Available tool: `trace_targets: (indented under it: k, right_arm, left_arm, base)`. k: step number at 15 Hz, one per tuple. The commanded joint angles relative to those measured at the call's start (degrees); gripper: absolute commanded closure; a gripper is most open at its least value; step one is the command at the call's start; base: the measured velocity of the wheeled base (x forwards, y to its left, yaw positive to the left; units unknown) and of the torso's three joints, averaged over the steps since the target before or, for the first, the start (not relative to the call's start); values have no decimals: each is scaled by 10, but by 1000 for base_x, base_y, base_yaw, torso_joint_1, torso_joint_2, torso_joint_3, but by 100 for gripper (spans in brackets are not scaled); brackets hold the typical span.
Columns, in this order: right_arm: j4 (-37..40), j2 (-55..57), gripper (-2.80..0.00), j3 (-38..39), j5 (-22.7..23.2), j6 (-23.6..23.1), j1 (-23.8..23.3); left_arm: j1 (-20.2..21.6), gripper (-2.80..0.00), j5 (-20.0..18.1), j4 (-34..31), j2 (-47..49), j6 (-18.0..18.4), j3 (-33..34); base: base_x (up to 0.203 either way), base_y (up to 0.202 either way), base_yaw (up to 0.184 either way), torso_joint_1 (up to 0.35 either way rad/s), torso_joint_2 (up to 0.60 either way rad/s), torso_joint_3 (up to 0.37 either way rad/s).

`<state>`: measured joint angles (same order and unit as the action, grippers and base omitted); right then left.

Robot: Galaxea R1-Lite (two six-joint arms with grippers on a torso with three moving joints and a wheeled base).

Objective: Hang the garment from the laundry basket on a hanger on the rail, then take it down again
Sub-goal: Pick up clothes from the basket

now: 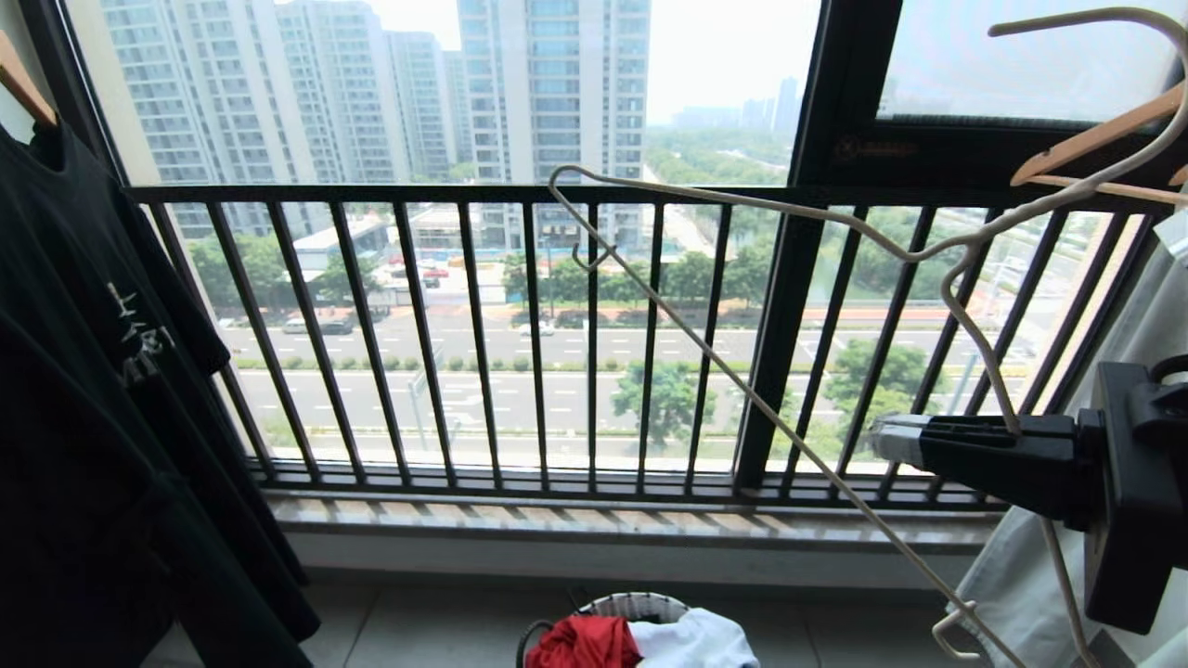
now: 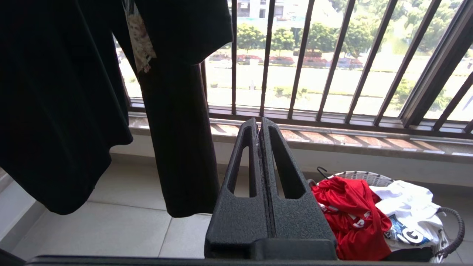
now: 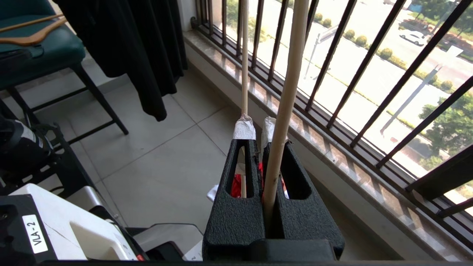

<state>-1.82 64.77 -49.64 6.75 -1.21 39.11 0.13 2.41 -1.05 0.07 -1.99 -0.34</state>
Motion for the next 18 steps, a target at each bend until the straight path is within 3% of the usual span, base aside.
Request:
trace_targets:
  k: [1,18]
  right_arm:
    - [0,-4,0,1,0,-1,0]
    - [-1,-1,0,6,0,-1,-8]
  left_arm:
    - [0,0,0,0,0,0,0]
    - [0,0,0,0,0,0,0]
  base:
    - [0,0,0,-223,548,310]
    - [0,0,0,-178,493,315]
